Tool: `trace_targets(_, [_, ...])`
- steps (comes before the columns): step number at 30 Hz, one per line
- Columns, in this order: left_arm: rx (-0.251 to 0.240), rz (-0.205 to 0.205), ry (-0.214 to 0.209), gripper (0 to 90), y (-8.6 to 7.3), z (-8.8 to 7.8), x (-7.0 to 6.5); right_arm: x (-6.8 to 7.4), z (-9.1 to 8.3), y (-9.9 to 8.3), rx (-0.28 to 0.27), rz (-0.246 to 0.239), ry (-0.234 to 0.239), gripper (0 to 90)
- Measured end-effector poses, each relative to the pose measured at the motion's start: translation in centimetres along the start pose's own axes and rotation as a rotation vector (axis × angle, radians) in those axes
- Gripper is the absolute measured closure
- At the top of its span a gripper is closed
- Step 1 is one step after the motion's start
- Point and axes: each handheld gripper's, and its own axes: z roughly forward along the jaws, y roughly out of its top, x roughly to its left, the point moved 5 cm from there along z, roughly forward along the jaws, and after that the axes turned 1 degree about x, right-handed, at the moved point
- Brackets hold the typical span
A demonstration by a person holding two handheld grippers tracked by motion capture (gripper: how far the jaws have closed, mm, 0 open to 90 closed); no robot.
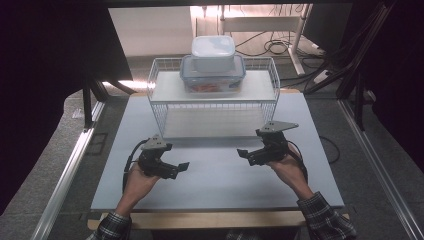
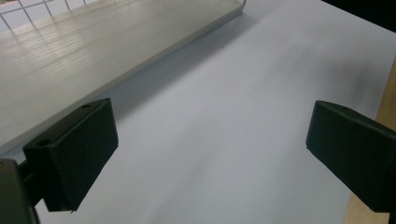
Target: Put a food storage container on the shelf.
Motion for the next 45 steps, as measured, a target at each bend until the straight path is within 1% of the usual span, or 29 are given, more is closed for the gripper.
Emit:
trace_targets(2, [-0.001, -0.003, -0.004, 1.9, -0.3, -0.1, 0.0, 0.1, -0.1, -0.3, 0.005, 0.001, 0.003, 0.0])
trace_targets(8, [0.009, -0.009, 0.009, 1.6, -1.3, -0.2, 0.0, 0.5, -0.2, -1.3, 0.017, -0.005, 0.008, 0.0])
trace_targets(11, [0.019, -0.014, 0.026, 1.2, -2.1, -0.3, 0.0, 0.7, -0.3, -1.9, 0.026, -0.011, 0.006, 0.0])
trace_targets(16, [0.038, -0.018, 0.052, 0.6, -3.3, -0.4, 0.1, 0.6, -0.6, -2.9, 0.032, 0.002, 0.003, 0.0])
trace_targets(26, [0.052, -0.027, 0.090, 0.0, -4.8, -0.5, 0.1, 0.3, -1.0, -5.1, 0.051, 0.014, -0.011, 0.0])
trace_targets(30, [0.062, -0.019, 0.104, 0.0, -5.4, -0.5, 0.1, 0.3, -1.1, -5.9, 0.061, 0.016, -0.017, 0.0])
trace_targets(32, [0.064, -0.022, 0.104, 0.0, -5.5, -0.4, 0.0, 0.3, -1.1, -6.3, 0.065, 0.018, -0.017, 0.0])
trace_targets(34, [0.074, -0.018, 0.114, 0.0, -6.0, -0.4, 0.0, 0.3, -1.2, -6.7, 0.068, 0.020, -0.020, 0.0])
trace_targets(40, [0.095, -0.021, 0.124, 0.0, -7.0, -0.3, -0.2, 0.5, -1.3, -8.1, 0.085, 0.035, -0.013, 0.0])
trace_targets(43, [0.109, -0.011, 0.133, 0.0, -7.3, -0.2, -0.3, 0.5, -1.2, -8.9, 0.105, 0.035, -0.015, 0.0])
trace_targets(44, [0.109, -0.011, 0.133, 0.0, -7.3, -0.2, -0.3, 0.5, -1.2, -8.9, 0.105, 0.035, -0.015, 0.0])
trace_targets(45, [0.118, 0.001, 0.143, 0.0, -7.4, -0.1, -0.2, 0.6, -1.0, -9.4, 0.119, 0.031, -0.020, 0.0])
